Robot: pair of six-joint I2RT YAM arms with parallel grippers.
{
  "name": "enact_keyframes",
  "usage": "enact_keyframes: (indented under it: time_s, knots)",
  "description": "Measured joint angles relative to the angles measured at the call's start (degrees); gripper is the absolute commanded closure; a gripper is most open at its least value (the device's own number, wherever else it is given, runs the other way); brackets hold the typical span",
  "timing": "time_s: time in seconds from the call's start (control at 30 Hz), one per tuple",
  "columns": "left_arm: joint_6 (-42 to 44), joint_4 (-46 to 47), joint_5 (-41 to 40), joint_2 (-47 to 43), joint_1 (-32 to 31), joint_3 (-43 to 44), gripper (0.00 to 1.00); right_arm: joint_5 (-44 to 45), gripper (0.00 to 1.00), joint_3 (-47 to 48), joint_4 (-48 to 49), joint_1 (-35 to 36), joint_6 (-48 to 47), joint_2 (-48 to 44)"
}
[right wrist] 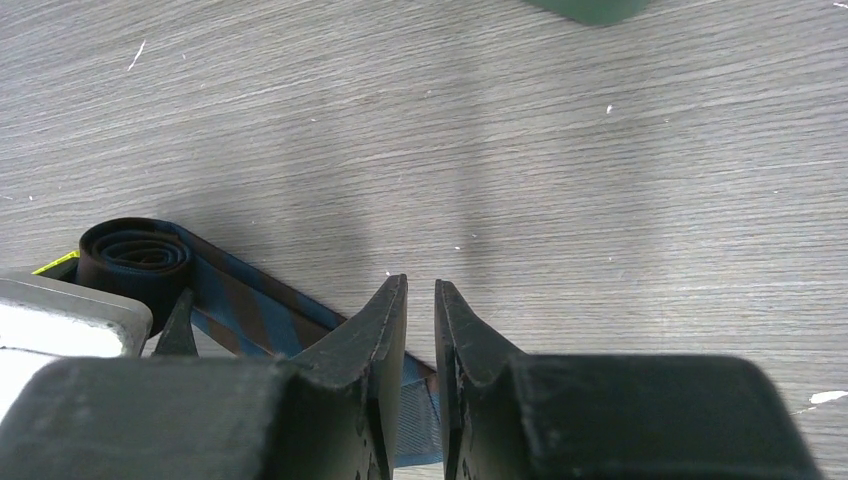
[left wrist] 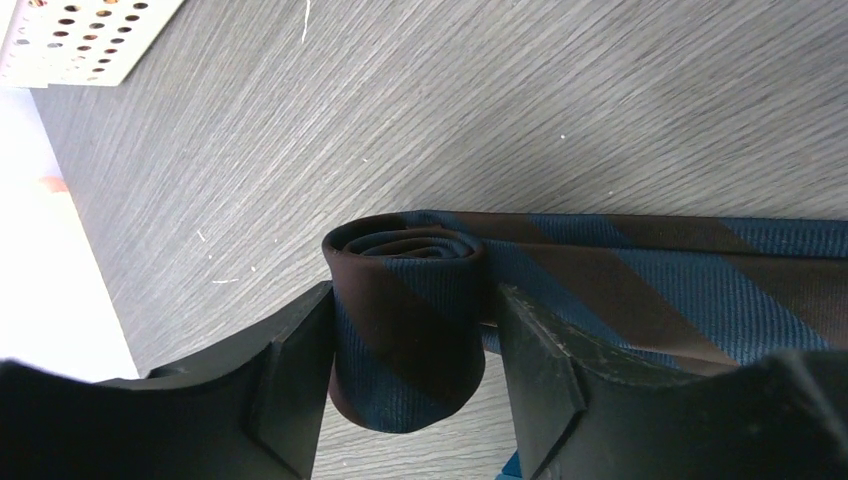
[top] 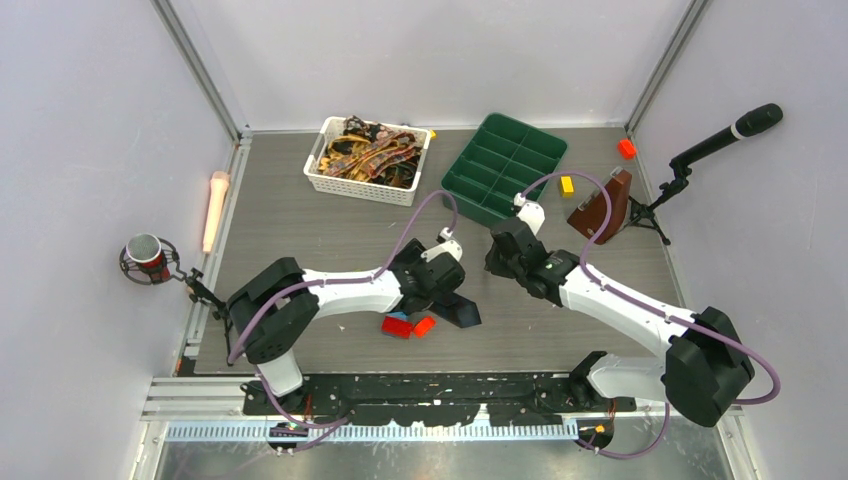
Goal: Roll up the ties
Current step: Roll the tie at the center of the board.
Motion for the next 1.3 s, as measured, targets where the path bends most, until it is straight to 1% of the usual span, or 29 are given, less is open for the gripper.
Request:
enact_keyframes:
  time_s: [0.13,0.4,1.07,1.3]
  knots:
    - [-1.09,-1.03,0.09,0.46,-0.28,0.68,0.35,-0.17,0.78,-0.02,0.02,-0.07,0.02,0.0]
    - [-2.91,-2.54,1.97,0.59,-0.35,1.97,0.33,-0.26,0.78,-0.04,0.15,-0.07,0.02,0.0]
    - [-9.86,-3.56,11.78,-0.9,-0.68,3.48,0.31,-1.6,0.77,-0.04,0.42,-0.07,0.04,0.02]
    - [-11.63,-3.48,14.84,-1.11,-0.68,3.58,0.32,-1.68,0.78,-0.04,0.46,-0.07,0.22,0.07]
